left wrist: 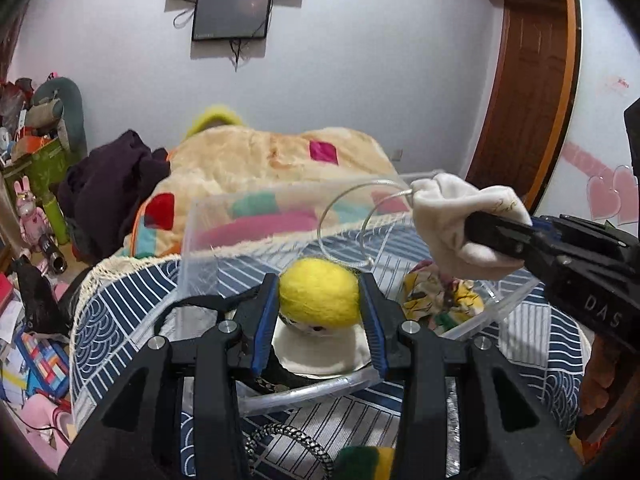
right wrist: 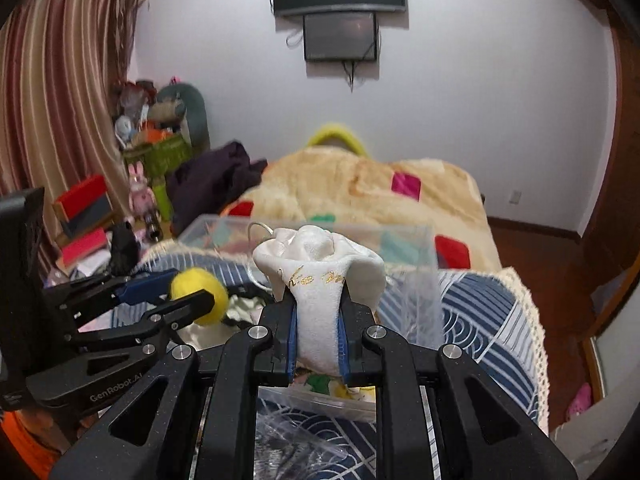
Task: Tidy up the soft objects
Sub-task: 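Carry the ball into the box with the left tool while the right tool releases the pouch there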
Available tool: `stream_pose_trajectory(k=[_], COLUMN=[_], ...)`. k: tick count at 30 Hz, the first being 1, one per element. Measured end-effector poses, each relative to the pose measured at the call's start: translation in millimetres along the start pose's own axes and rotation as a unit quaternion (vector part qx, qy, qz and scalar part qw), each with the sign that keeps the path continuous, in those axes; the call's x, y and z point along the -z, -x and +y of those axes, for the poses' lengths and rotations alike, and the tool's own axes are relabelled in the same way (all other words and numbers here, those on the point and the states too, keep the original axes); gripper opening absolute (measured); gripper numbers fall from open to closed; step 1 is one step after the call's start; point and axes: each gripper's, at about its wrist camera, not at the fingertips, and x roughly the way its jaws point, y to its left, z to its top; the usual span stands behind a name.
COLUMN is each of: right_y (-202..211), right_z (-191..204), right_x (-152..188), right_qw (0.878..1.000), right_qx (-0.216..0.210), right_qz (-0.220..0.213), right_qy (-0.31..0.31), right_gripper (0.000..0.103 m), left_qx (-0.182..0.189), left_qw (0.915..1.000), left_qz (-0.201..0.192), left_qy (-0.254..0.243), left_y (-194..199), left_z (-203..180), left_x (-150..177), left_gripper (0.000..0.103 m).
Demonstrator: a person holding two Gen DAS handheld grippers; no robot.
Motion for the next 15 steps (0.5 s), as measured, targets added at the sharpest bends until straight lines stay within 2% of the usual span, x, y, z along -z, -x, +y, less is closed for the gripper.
stream_pose_trajectory(k=[7, 11, 15], right_y=[-20.6, -17.9, -10.1], right_z=[2.9, 2.7, 3.4], right_x=[5.2, 8.0, 8.9], right_qw=[0.999, 0.998, 0.998], right_qx=[0.005, 0.010, 0.011], right_qz=[0.050, 0.055, 0.051], right_qy=[0.010, 0.023, 0.026], right_gripper=[0.014, 0.015, 0.023], left_qx=[-0.007, -0.005, -0.001], left_qw=[0.9999, 0.9997, 0.9995], left_qz=[0.014, 0.020, 0.021], left_qy=[0.000, 0.013, 0.022], left_y=[-12.7, -13.8, -10.1], left_z=[0.5, 4.5, 8.3], left_x=[1.6, 1.8, 1.6], left_gripper=[0.040, 0.042, 0.045])
